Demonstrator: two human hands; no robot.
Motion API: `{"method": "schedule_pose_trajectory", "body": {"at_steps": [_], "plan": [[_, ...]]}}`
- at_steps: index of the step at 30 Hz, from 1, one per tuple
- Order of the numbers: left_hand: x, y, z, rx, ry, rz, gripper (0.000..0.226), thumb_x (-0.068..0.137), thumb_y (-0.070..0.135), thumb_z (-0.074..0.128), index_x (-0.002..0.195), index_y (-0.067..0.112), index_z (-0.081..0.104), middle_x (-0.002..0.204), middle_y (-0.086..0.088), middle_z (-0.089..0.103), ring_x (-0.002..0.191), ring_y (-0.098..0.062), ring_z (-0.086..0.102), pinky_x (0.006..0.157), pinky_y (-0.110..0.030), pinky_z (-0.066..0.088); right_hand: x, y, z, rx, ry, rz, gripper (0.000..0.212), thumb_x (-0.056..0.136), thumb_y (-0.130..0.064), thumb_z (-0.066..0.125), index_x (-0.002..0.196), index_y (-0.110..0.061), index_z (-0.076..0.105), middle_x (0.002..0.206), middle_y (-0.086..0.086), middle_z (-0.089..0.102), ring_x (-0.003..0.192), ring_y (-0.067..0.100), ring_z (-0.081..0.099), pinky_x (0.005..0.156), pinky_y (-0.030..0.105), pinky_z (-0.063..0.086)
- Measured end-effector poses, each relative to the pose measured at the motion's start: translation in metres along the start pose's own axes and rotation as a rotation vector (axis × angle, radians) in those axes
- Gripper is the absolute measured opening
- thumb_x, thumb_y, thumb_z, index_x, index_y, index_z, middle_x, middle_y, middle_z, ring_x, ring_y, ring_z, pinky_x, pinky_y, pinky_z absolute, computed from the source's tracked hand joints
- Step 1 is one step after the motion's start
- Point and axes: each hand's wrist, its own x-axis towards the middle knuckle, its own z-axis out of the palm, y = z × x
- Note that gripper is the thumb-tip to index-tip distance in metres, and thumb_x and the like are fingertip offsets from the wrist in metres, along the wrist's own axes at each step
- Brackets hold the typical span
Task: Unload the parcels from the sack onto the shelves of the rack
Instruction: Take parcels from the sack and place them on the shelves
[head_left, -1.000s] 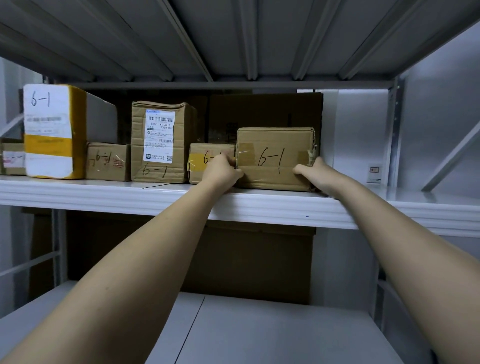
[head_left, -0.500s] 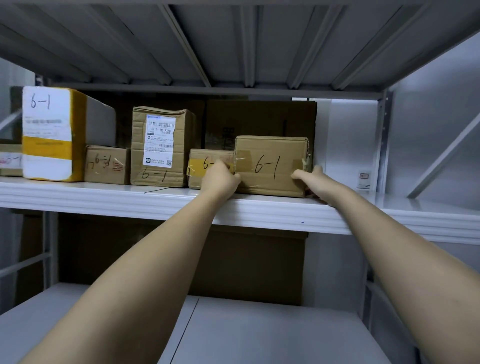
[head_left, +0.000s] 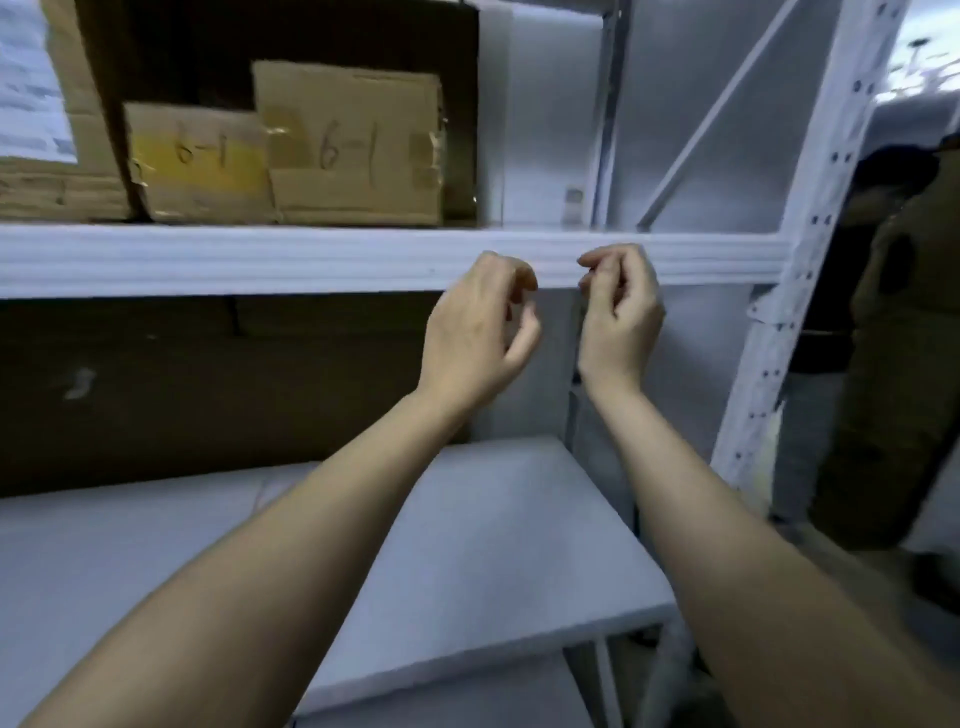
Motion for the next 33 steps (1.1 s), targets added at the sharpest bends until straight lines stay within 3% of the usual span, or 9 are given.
{"method": "schedule_pose_trajectory", "body": {"at_steps": [4,7,11,15,21,23,26,29,33], "plan": [[-0.060,0.045,0.077,-0.044,-0.268,0.060,0.017,0.081,0.017,0.054,0.095,0.007,0.059,0.085,-0.006,0.056,0.069,-0.020,0.055,0.058,-0.025,0.033,-0.053,0.072,-0.092,-0.239,-0.034,0.085,0.029,0.094,-0.021,0.039,0.083,-0.008,0.062,0.081,0.003,0.063,0.077,0.025,0.060,0.067,0.040,0.046],[-0.111,0.093,0.138,-0.109,-0.426,0.004,0.013,0.083,0.014,0.055,0.094,0.011,0.059,0.085,-0.003,0.057,0.068,-0.022,0.055,0.055,-0.028,0.036,-0.093,0.127,-0.174,-0.420,-0.115,0.201,0.025,0.094,-0.018,0.042,0.083,-0.008,0.061,0.081,0.003,0.064,0.073,0.020,0.056,0.062,0.034,0.040],[-0.178,0.165,0.219,-0.206,-0.650,-0.088,0.017,0.083,0.022,0.047,0.093,0.013,0.057,0.083,-0.003,0.058,0.065,-0.025,0.056,0.052,-0.032,0.042,-0.145,0.205,-0.295,-0.656,-0.250,0.423,0.040,0.090,-0.036,0.034,0.082,-0.006,0.060,0.079,0.010,0.063,0.073,0.028,0.056,0.060,0.036,0.038],[-0.240,0.226,0.301,-0.234,-0.890,-0.167,0.033,0.083,0.030,0.034,0.095,0.011,0.058,0.086,-0.007,0.058,0.070,-0.028,0.058,0.054,-0.036,0.044,-0.175,0.263,-0.399,-0.845,-0.465,0.629,0.024,0.096,-0.021,0.047,0.085,-0.006,0.061,0.087,0.015,0.064,0.080,0.034,0.058,0.060,0.035,0.035],[-0.315,0.280,0.375,-0.129,-1.446,-0.349,0.037,0.096,0.032,0.043,0.128,0.015,0.040,0.130,-0.010,0.047,0.106,-0.032,0.053,0.074,-0.035,0.040,-0.205,0.317,-0.514,-0.984,-0.772,0.986,0.021,0.098,-0.025,0.046,0.080,-0.016,0.052,0.073,0.001,0.054,0.077,0.026,0.058,0.065,0.035,0.044],[-0.339,0.286,0.389,-0.094,-1.645,-0.395,0.051,0.096,0.036,0.043,0.140,0.013,0.032,0.142,-0.014,0.035,0.119,-0.034,0.046,0.086,-0.038,0.042,-0.219,0.331,-0.542,-0.961,-0.866,1.188,0.018,0.100,-0.027,0.045,0.086,-0.018,0.054,0.080,0.001,0.057,0.078,0.022,0.055,0.067,0.033,0.043],[-0.379,0.295,0.409,-0.044,-1.865,-0.429,0.054,0.095,0.038,0.046,0.140,0.011,0.031,0.146,-0.016,0.029,0.130,-0.035,0.037,0.098,-0.039,0.037,-0.256,0.353,-0.581,-0.893,-1.089,1.507,0.020,0.100,-0.026,0.044,0.106,-0.013,0.059,0.109,0.009,0.062,0.093,0.022,0.054,0.082,0.031,0.045],[-0.420,0.303,0.427,-0.072,-1.950,-0.412,0.055,0.093,0.039,0.049,0.138,0.012,0.034,0.143,-0.015,0.033,0.130,-0.034,0.036,0.099,-0.042,0.037,-0.302,0.367,-0.608,-0.848,-1.404,1.625,0.036,0.100,-0.024,0.045,0.130,-0.005,0.051,0.132,0.013,0.054,0.119,0.028,0.052,0.096,0.028,0.041],[-0.470,0.309,0.455,-0.041,-1.991,-0.297,0.050,0.092,0.039,0.049,0.135,0.016,0.038,0.140,-0.011,0.039,0.130,-0.029,0.038,0.105,-0.041,0.033,-0.365,0.391,-0.621,-0.839,-1.581,1.703,0.048,0.096,-0.034,0.049,0.137,-0.011,0.040,0.133,0.011,0.052,0.121,0.028,0.051,0.099,0.031,0.043]]}}
